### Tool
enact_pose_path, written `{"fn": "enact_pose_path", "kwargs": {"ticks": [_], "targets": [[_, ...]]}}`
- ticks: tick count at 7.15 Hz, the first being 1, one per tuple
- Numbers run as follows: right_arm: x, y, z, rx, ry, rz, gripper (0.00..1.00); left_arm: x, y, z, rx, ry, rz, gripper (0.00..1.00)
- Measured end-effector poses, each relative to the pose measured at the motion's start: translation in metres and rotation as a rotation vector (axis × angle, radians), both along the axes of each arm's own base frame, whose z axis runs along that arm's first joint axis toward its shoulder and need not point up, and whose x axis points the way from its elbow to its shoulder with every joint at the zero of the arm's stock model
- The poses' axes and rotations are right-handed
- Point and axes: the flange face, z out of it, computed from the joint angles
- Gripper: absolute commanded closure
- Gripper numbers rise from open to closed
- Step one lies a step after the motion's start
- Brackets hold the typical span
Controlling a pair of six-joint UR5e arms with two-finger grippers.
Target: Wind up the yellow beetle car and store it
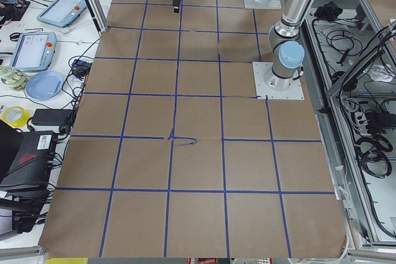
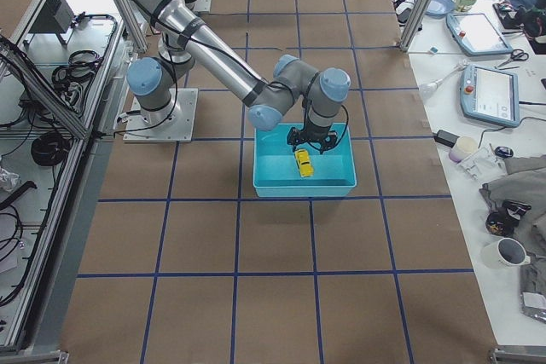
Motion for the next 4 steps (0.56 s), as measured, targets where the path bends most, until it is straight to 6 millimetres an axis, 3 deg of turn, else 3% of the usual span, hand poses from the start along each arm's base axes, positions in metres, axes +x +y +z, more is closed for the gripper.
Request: {"fn": "enact_pose_path", "kwargs": {"ticks": [2, 4], "targets": [[0.019, 0.022, 0.056, -0.02, 0.017, -0.281, 0.02, 0.0, -0.001, 0.001, -0.007, 0.0, 0.0, 0.0], [0.059, 0.041, 0.11, -0.071, -0.015, -0.713, 0.0, 0.0, -0.001, 0.001, -0.01, -0.001, 0.0, 0.0]]}}
